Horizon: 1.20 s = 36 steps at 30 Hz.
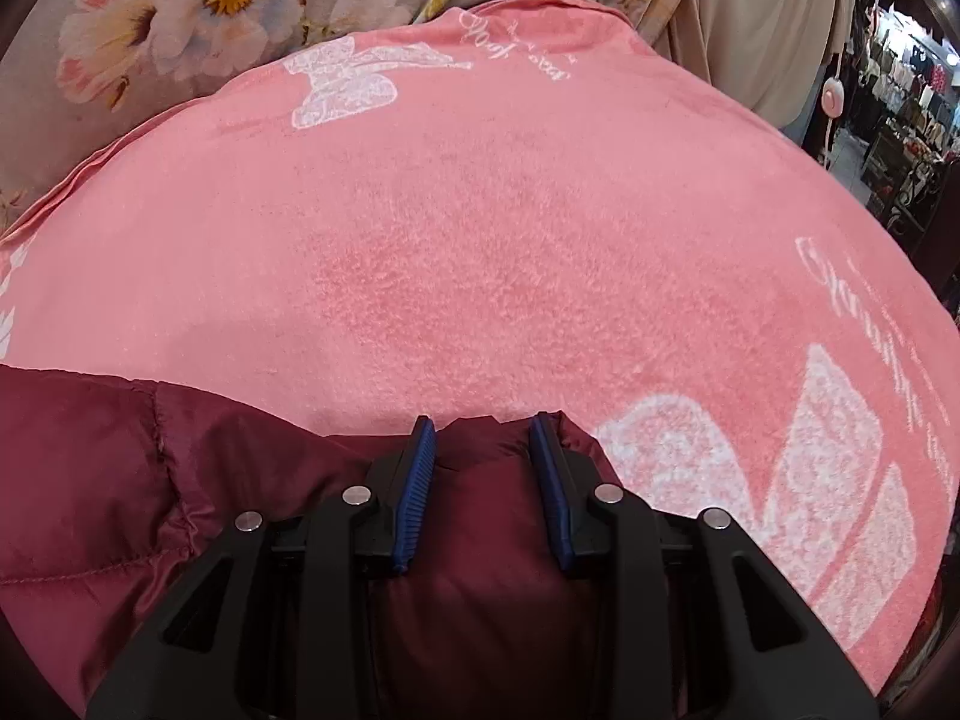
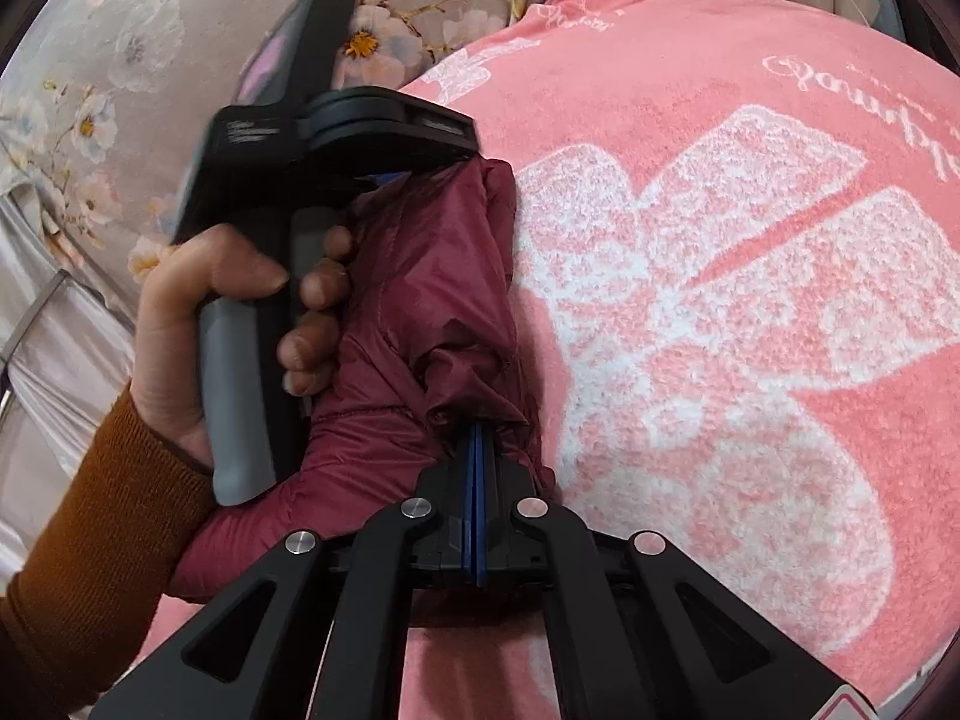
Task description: Fold large clothes
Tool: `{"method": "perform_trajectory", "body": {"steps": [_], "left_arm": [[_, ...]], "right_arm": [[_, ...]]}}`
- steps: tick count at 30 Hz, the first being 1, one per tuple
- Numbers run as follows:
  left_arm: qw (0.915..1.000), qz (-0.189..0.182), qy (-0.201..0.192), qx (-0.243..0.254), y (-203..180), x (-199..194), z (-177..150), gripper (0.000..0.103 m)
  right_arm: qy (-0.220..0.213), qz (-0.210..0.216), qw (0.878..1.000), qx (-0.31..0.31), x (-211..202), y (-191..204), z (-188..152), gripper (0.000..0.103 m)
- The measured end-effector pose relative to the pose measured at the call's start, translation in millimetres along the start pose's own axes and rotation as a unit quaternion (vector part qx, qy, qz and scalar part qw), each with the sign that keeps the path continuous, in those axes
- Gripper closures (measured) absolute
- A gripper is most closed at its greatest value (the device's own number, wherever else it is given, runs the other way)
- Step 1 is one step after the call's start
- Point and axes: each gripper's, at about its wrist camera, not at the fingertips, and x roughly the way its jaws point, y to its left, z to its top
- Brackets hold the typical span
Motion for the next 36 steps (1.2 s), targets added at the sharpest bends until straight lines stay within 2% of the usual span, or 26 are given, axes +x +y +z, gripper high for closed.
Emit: {"method": "perform_trajectory", "body": {"steps": [3, 4, 6, 7, 10, 12, 15, 18, 25, 27, 31, 34, 35, 36], "left_arm": [[0.9981, -0.031, -0.039, -0.036, 15.7, -36.8, 0.0, 0.070], [0.9958, -0.050, -0.058, -0.051, 25.9, -60.3, -1.5, 0.065], [0.9932, -0.056, -0.079, -0.065, 40.9, -90.6, -6.4, 0.053], [0.9914, -0.051, -0.093, -0.078, 54.6, -110.0, -12.4, 0.041], [0.9868, -0.039, -0.095, -0.125, 98.3, -138.0, -35.6, 0.030], [0.9782, -0.046, -0.081, -0.186, 136.7, -145.5, -62.9, 0.028], [0.9645, -0.054, -0.072, -0.249, 181.6, -152.0, -96.2, 0.027], [0.9554, -0.060, -0.064, -0.282, 204.2, -154.2, -124.8, 0.026], [0.9282, -0.142, -0.029, -0.343, 207.5, -133.0, -168.9, 0.024], [0.9240, -0.153, -0.028, -0.350, 205.5, -129.5, -173.1, 0.020], [0.9173, -0.177, -0.018, -0.356, 201.8, -120.8, -177.4, 0.016], [0.9015, -0.219, -0.005, -0.373, 200.8, -105.9, -182.2, 0.013], [0.8990, -0.225, -0.007, -0.376, 199.9, -103.7, -183.4, 0.013], [0.9021, -0.223, -0.011, -0.369, 198.0, -104.5, -182.5, 0.013]], "right_arm": [[-0.011, -0.017, 1.000, -0.015, -17.7, 8.1, 7.1, 0.102], [-0.019, -0.017, 1.000, -0.019, -24.4, 10.8, 9.3, 0.096], [-0.032, -0.021, 0.999, -0.022, -34.4, 15.1, 15.9, 0.089], [-0.036, -0.022, 0.999, -0.022, -36.3, 16.2, 19.5, 0.086], [-0.053, -0.015, 0.998, -0.013, -38.7, 19.1, 34.7, 0.065], [-0.057, -0.015, 0.998, -0.007, -35.6, 19.9, 43.7, 0.062], [-0.055, -0.015, 0.998, -0.003, -22.4, 22.1, 58.0, 0.056], [-0.047, -0.007, 0.999, 0.010, -8.8, 21.1, 65.3, 0.053], [-0.005, -0.004, 0.999, 0.039, 26.9, 11.2, 62.9, 0.051], [0.005, 0.009, 0.999, 0.052, 32.2, 5.5, 57.8, 0.048], [0.024, 0.061, 0.994, 0.087, 40.6, -8.3, 46.4, 0.046], [0.020, 0.069, 0.995, 0.075, 41.4, -5.6, 43.8, 0.045], [0.021, 0.073, 0.994, 0.072, 42.8, -5.0, 43.5, 0.045], [0.024, 0.079, 0.994, 0.070, 45.0, -4.1, 43.4, 0.045]]}}
